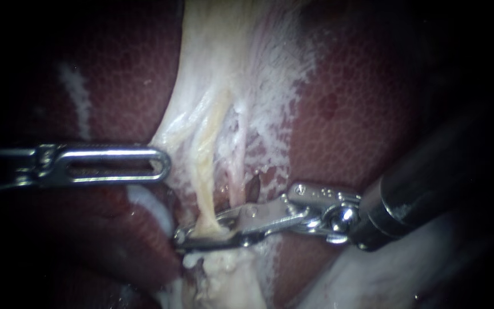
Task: Going back second clip left tube
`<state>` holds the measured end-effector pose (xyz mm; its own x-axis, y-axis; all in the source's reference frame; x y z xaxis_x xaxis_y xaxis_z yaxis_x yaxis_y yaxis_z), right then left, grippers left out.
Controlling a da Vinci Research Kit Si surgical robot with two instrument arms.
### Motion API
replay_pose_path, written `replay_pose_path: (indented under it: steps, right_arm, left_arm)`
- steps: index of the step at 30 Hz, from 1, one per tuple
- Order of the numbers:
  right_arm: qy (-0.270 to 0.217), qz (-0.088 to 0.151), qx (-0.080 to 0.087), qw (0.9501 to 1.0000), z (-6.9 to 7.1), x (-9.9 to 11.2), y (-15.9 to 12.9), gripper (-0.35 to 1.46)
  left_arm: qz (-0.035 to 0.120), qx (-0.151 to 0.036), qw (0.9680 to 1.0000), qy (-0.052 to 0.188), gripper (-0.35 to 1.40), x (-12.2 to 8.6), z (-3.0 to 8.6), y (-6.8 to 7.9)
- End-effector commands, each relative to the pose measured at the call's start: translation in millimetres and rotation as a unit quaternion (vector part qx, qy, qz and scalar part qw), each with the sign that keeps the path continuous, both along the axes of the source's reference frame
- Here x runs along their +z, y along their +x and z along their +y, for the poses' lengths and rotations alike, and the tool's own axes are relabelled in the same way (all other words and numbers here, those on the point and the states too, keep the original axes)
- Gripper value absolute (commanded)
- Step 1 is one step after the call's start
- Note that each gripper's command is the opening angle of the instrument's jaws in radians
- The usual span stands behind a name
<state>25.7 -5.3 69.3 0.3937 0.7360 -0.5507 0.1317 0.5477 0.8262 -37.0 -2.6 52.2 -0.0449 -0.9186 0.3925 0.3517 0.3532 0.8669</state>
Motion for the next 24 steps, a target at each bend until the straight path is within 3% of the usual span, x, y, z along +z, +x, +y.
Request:
replay_pose_path:
  steps: [1,7,10,12,14,18,24]
  right_arm:
    - [0.0,0.0,0.0,1.0,0.0,0.0,0.0,-0.35]
    - [0.0,0.0,0.0,1.0,0.0,0.0,0.0,-0.35]
    - [0.003,-0.001,0.0,1.0,-0.1,-0.2,0.0,0.0]
    - [-0.024,0.011,-0.004,0.9996,-0.1,-0.2,0.1,0.23]
    - [-0.066,0.029,-0.01,0.9973,0.1,-0.3,0.4,0.39]
    - [-0.134,0.059,-0.017,0.9891,0.6,-0.6,1.3,0.51]
    - [-0.201,0.068,-0.008,0.9773,0.8,-0.6,1.7,0.59]
  left_arm:
    - [0.0,0.0,1.0,0.0,-0.35,0.0,0.0,0.0]
    - [0.0,0.0,1.0,0.0,-0.35,0.0,0.0,0.0]
    - [0.0,0.0,1.0,0.0,-0.35,0.0,0.0,0.0]
    - [0.0,0.0,1.0,0.0,-0.35,0.0,0.0,0.0]
    - [0.0,0.0,1.0,0.0,-0.35,0.0,0.0,0.0]
    - [0.0,0.0,1.0,-0.001,-0.35,0.1,-0.1,0.0]
    - [0.0,0.0,1.0,-0.001,-0.35,0.0,-0.2,0.0]
